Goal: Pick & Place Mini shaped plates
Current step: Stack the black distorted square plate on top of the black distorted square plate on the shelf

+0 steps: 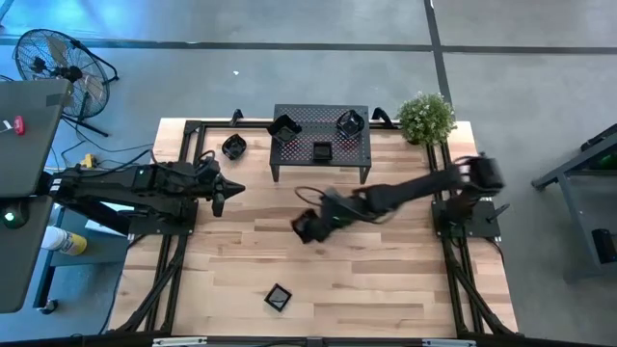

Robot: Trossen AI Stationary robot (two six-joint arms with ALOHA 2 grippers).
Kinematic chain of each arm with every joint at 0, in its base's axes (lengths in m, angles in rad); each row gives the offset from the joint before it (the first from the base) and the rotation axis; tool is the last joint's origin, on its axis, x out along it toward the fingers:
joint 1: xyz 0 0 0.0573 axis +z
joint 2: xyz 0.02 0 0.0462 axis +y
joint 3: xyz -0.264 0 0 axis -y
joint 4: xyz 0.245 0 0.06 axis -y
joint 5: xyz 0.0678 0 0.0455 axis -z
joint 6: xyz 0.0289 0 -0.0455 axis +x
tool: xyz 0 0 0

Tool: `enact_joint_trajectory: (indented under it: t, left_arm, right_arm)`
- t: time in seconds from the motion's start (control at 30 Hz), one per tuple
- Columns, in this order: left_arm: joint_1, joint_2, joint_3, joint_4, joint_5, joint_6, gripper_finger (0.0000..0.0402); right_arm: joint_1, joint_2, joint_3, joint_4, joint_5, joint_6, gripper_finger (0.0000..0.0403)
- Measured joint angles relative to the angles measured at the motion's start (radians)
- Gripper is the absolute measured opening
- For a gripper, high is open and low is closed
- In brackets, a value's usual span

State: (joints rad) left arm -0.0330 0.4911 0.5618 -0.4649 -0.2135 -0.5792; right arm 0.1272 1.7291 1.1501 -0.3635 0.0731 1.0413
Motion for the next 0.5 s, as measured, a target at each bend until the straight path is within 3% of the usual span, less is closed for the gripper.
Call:
enact_joint_trajectory:
  t: [0.23,0.5]
  left_arm:
    - [0.0,0.004,0.0,-0.01,0.042,0.007,0.0004]
    - [0.0,0.035,-0.001,-0.057,0.046,-0.005,0.0004]
  right_arm:
    - [-0.11,0.251,0.222,0.028,-0.033,-0.037,0.0002]
    - [-0.14,0.377,0.329,0.029,-0.088,-0.081,0.0003]
